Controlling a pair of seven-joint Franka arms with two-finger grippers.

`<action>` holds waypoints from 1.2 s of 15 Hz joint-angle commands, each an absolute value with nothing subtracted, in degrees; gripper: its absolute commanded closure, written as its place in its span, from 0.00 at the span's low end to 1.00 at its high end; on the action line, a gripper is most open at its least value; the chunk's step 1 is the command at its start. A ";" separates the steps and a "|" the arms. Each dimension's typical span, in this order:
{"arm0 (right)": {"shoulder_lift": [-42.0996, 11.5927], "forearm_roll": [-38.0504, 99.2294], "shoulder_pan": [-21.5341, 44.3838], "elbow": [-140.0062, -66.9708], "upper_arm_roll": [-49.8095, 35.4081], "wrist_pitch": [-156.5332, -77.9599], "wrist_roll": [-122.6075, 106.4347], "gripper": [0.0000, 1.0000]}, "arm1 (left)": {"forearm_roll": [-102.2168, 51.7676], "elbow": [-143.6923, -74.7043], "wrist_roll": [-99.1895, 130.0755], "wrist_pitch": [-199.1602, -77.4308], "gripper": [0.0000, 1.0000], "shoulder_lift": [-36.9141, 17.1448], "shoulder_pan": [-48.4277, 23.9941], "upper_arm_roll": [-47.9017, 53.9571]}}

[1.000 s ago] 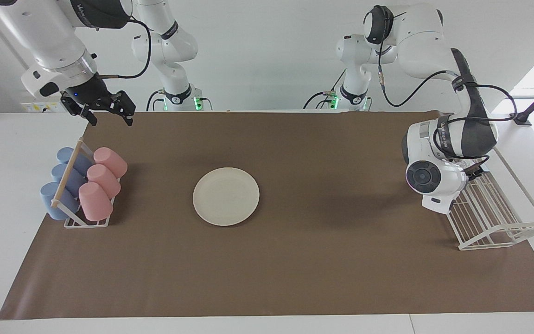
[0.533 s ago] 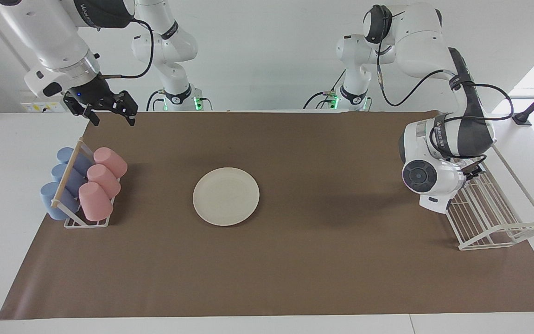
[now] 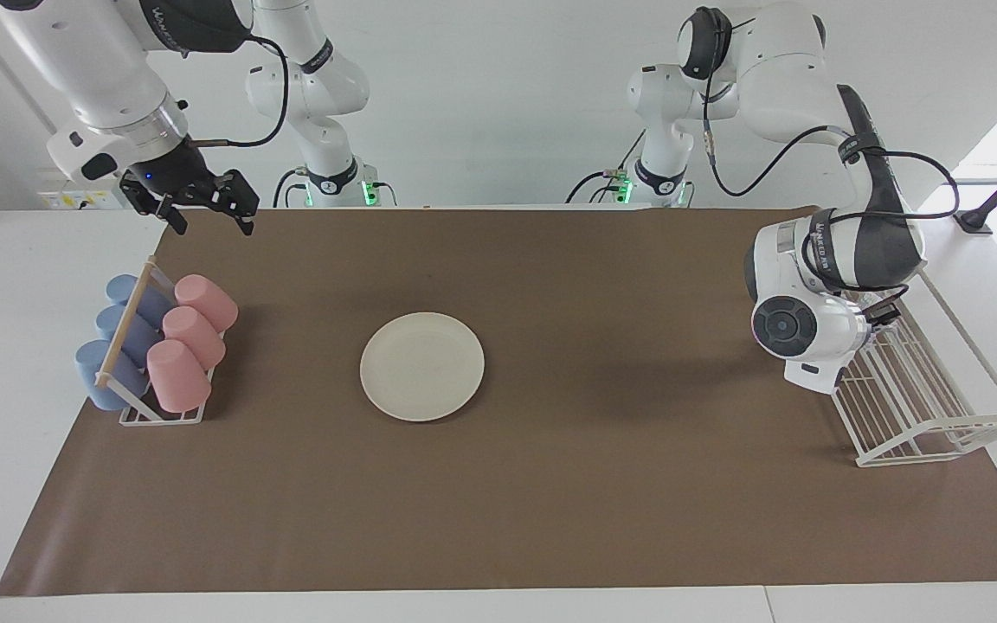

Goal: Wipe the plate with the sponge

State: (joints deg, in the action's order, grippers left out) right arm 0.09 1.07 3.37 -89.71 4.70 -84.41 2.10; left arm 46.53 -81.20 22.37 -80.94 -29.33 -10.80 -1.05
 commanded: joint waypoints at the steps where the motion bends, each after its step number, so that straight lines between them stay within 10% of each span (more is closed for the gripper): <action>1: 0.62 1.76 3.34 -89.74 4.48 -84.02 3.60 0.00 | 46.50 -82.44 22.59 -80.59 1.00 -26.63 -10.72 -1.14; 14: 1.58 1.85 3.34 -89.47 2.46 -81.21 18.43 0.00 | -14.18 -73.30 23.12 -77.25 1.00 -18.02 -2.31 -2.20; 18: 1.67 2.02 3.34 -89.65 1.06 -81.12 27.67 0.00 | -35.02 -87.84 22.59 -88.21 1.00 -11.54 2.64 -2.11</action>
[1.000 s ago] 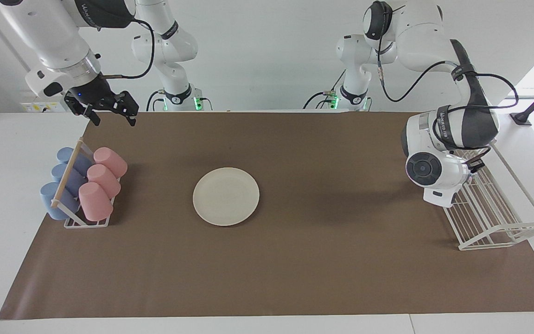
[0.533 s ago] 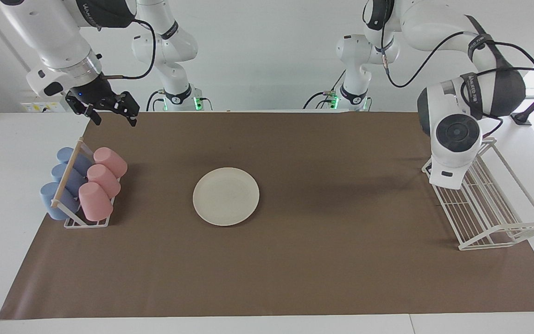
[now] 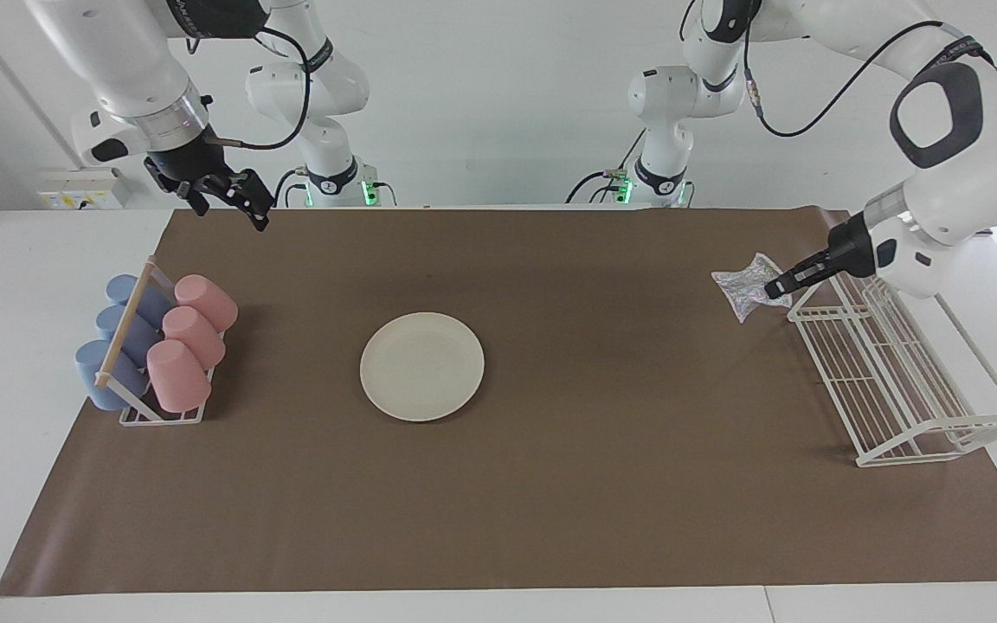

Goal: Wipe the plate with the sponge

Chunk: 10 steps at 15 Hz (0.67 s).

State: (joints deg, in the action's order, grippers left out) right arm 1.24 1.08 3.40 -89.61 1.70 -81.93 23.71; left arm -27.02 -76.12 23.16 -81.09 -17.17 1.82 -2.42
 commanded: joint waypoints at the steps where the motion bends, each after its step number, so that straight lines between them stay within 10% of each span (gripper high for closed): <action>1: 1.67 2.11 3.34 -89.65 0.53 -81.12 29.34 0.00 | -38.81 -92.94 22.24 -91.81 1.00 -9.16 2.64 -2.11; 10: 2.99 12.47 3.34 -90.79 -7.71 -80.42 65.68 0.00 | -64.94 -119.61 -0.59 -98.79 1.00 3.77 -2.88 -1.49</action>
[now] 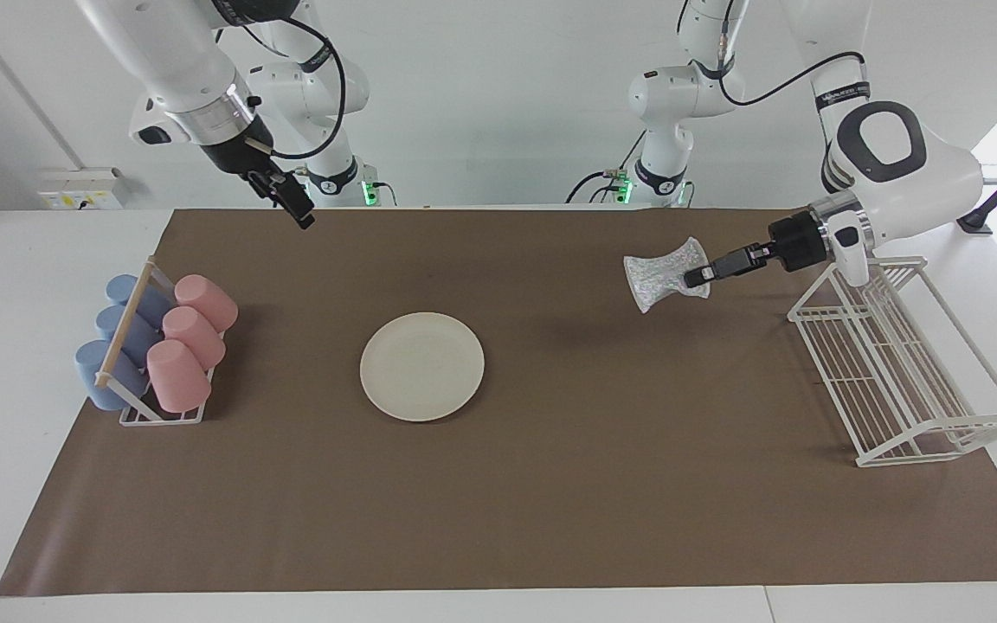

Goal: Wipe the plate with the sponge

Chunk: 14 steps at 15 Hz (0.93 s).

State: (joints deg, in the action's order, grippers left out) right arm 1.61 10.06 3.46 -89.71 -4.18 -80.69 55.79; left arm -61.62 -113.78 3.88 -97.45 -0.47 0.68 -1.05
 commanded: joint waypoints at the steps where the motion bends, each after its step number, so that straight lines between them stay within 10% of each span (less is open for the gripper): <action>1: 3.08 12.92 3.34 -90.79 -10.26 -80.94 70.70 0.00 | -66.52 -121.27 -2.79 -98.79 1.00 4.74 -3.60 -1.49; 8: 8.61 18.19 7.80 -101.49 -22.85 -100.25 103.50 0.00 | -82.50 -138.41 -22.40 -97.56 1.00 15.02 -6.77 -1.49; 14: 8.53 18.37 13.45 -105.29 -22.76 -108.10 107.15 0.00 | -89.47 -140.18 -22.85 -97.56 1.00 16.35 -10.11 -1.58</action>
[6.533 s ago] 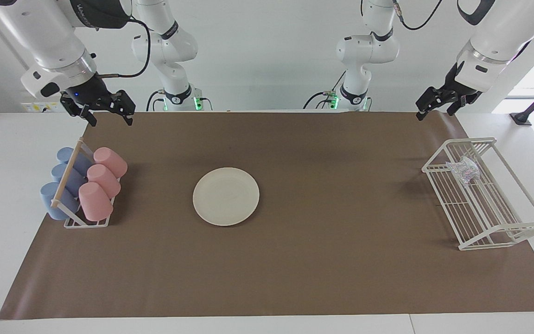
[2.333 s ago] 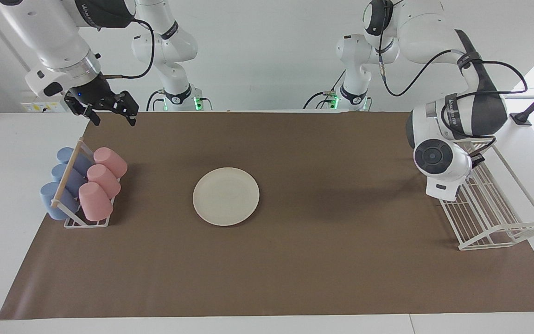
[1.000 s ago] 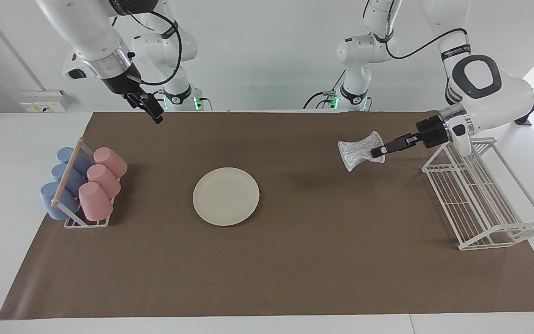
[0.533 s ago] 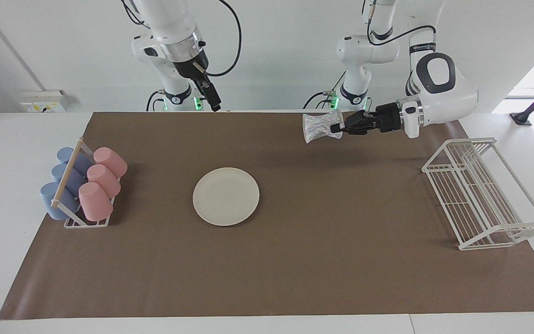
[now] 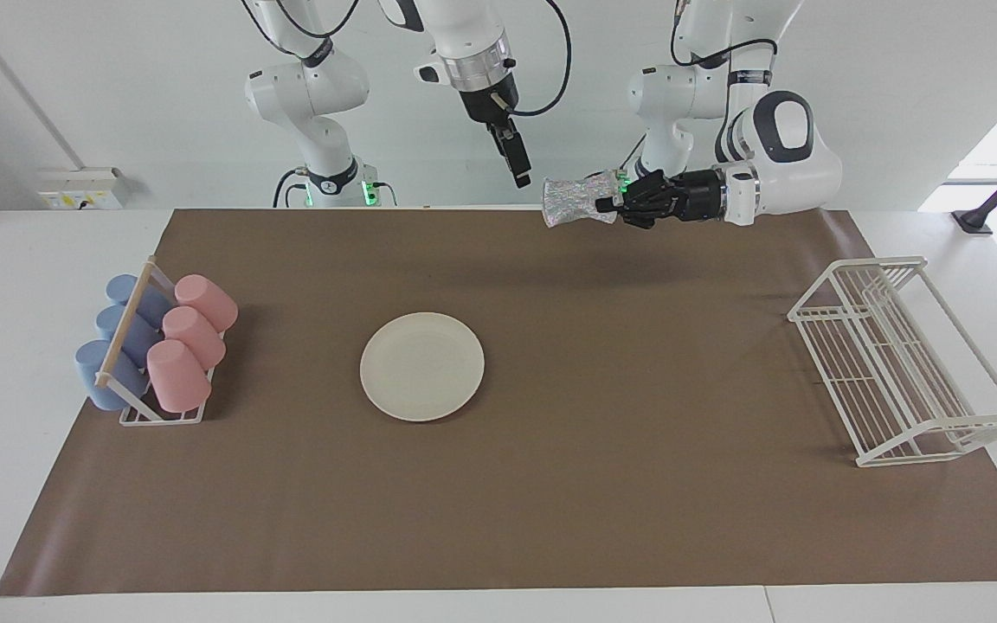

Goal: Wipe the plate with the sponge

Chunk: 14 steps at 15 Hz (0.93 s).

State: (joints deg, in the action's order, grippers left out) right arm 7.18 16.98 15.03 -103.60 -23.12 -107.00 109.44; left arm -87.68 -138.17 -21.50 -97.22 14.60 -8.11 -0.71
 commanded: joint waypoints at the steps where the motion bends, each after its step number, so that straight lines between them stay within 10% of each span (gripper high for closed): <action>1: 8.53 18.28 13.10 -105.21 -22.68 -108.28 106.18 0.00 | -89.56 -140.71 -23.20 -97.47 1.00 16.70 -10.19 -1.50; 14: 8.61 21.53 20.13 -105.81 -22.94 -112.85 122.44 0.00 | -90.53 -140.62 -25.58 -100.20 1.00 16.61 -15.03 -1.49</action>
